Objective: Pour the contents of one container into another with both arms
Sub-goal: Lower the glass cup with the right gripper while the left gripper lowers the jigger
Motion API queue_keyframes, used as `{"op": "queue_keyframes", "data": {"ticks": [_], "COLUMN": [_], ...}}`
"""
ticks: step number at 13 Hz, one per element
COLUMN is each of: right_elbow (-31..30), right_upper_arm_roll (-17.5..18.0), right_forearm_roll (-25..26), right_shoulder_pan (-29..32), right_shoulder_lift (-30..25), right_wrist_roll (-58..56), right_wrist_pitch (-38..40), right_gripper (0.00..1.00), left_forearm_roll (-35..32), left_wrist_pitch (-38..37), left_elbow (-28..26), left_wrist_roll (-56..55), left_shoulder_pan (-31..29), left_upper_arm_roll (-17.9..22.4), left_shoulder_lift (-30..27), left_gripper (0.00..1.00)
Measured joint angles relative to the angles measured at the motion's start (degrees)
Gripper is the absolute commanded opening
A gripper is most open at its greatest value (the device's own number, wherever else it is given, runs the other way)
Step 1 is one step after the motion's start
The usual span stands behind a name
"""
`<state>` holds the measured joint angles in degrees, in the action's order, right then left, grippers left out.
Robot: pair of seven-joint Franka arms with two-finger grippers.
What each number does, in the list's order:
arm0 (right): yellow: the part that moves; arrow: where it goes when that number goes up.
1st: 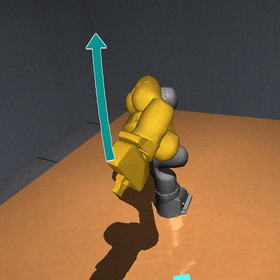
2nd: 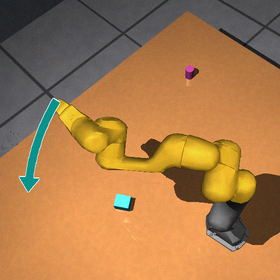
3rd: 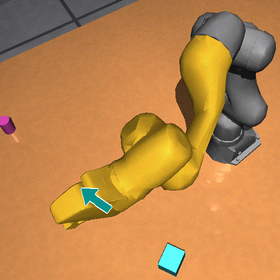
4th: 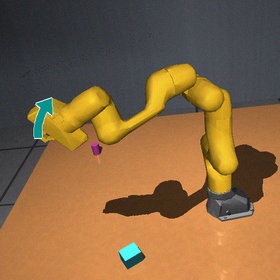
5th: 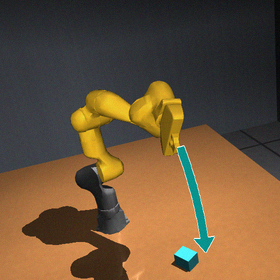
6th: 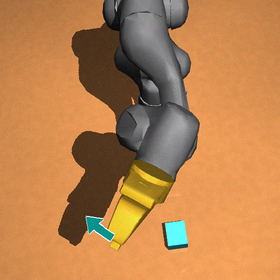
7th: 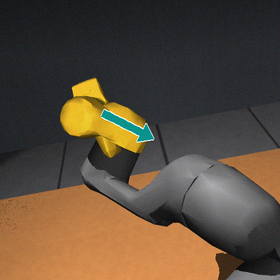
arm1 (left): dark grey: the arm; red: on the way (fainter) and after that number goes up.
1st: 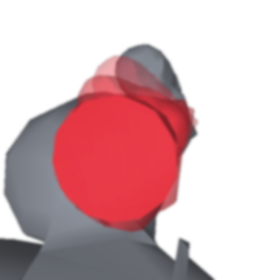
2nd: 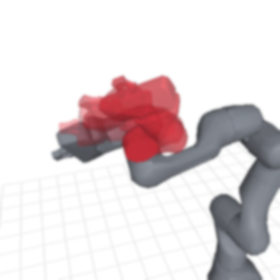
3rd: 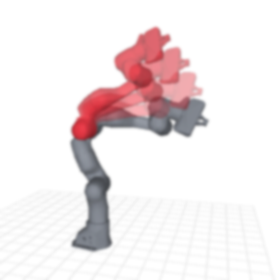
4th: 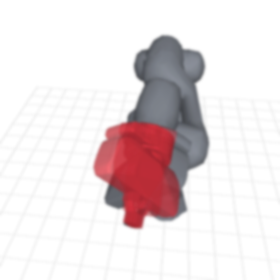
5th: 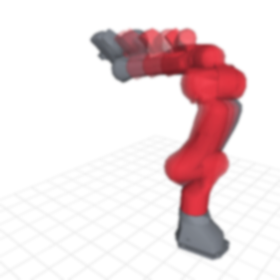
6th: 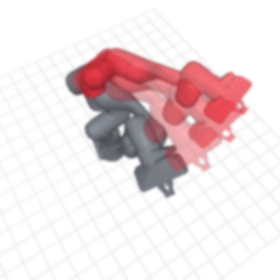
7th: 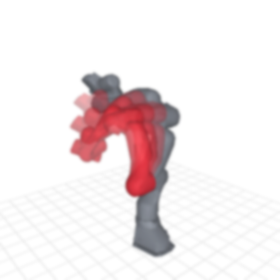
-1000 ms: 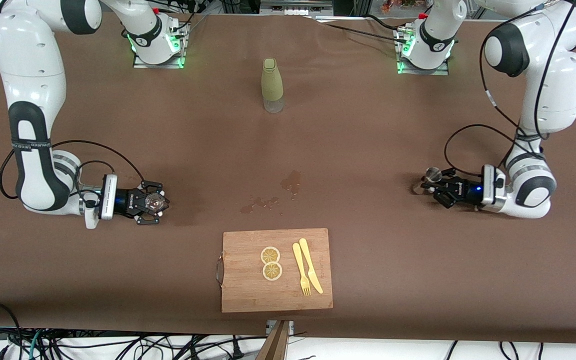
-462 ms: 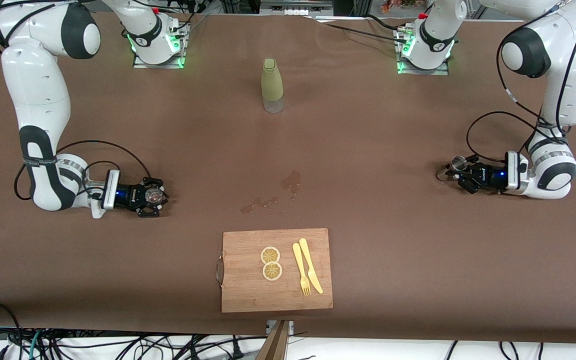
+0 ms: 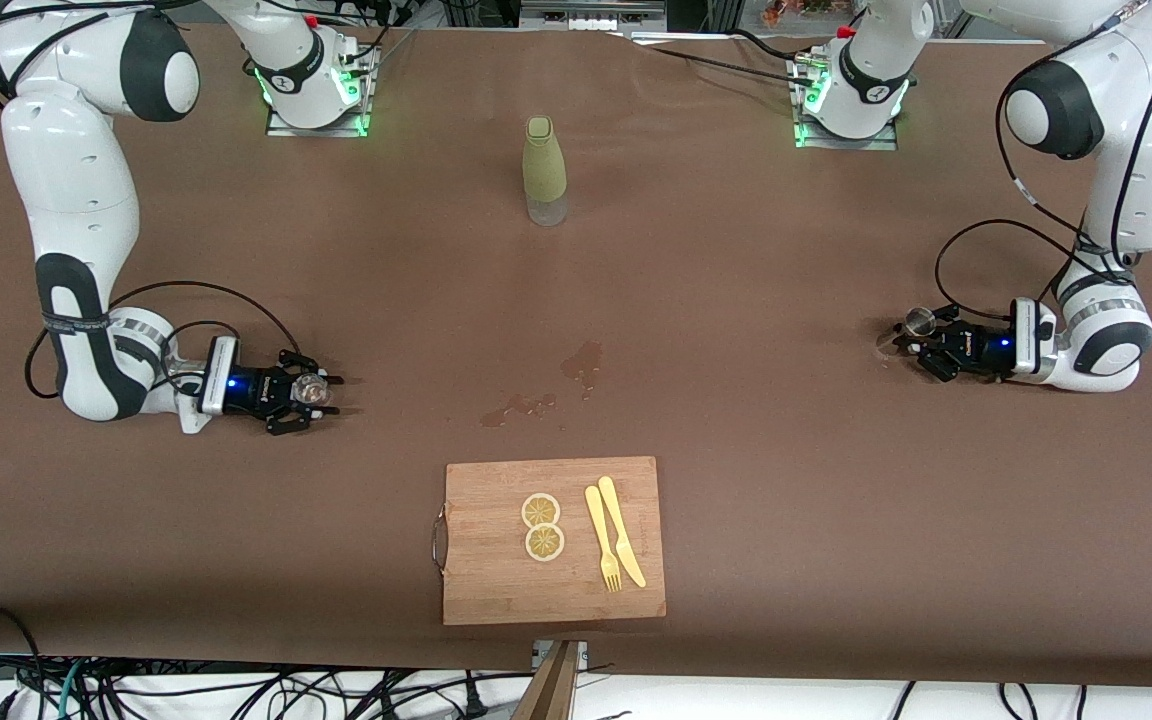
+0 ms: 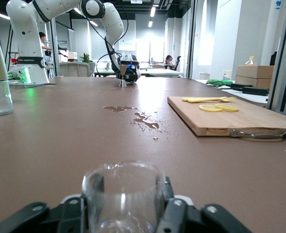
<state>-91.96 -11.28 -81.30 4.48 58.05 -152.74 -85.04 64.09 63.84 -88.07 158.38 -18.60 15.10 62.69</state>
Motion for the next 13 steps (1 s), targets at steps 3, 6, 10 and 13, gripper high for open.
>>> {"op": "queue_keyframes", "data": {"ticks": [3, 6, 10, 13], "right_elbow": [0.0, 0.1, 0.2, 1.1], "right_upper_arm_roll": [0.0, -0.3, -0.8, -4.3], "right_forearm_roll": [1.8, 3.3, 5.6, 7.9], "right_shoulder_pan": [2.5, 3.9, 4.2, 4.2], "right_shoulder_lift": [0.0, -0.1, -0.5, -0.6], "right_wrist_roll": [0.0, 0.2, 1.8, 4.1], "right_wrist_pitch": [1.6, 3.2, 5.4, 8.2], "right_gripper": [1.00, 1.00, 1.00, 1.00], "left_forearm_roll": [0.0, -0.2, -0.4, -0.7], "left_wrist_pitch": [-0.1, 0.0, 1.0, 1.6], "left_elbow": [0.0, 0.1, 1.6, 5.7], "left_wrist_roll": [0.1, 0.0, -1.0, -5.1], "left_shoulder_pan": [-0.1, -0.2, -0.4, -0.4], "left_upper_arm_roll": [-0.1, 0.1, 1.3, 3.8], "left_shoulder_lift": [0.1, 0.2, 0.4, 0.3], "left_gripper": [0.00, 1.00, 1.00, 1.00]}}
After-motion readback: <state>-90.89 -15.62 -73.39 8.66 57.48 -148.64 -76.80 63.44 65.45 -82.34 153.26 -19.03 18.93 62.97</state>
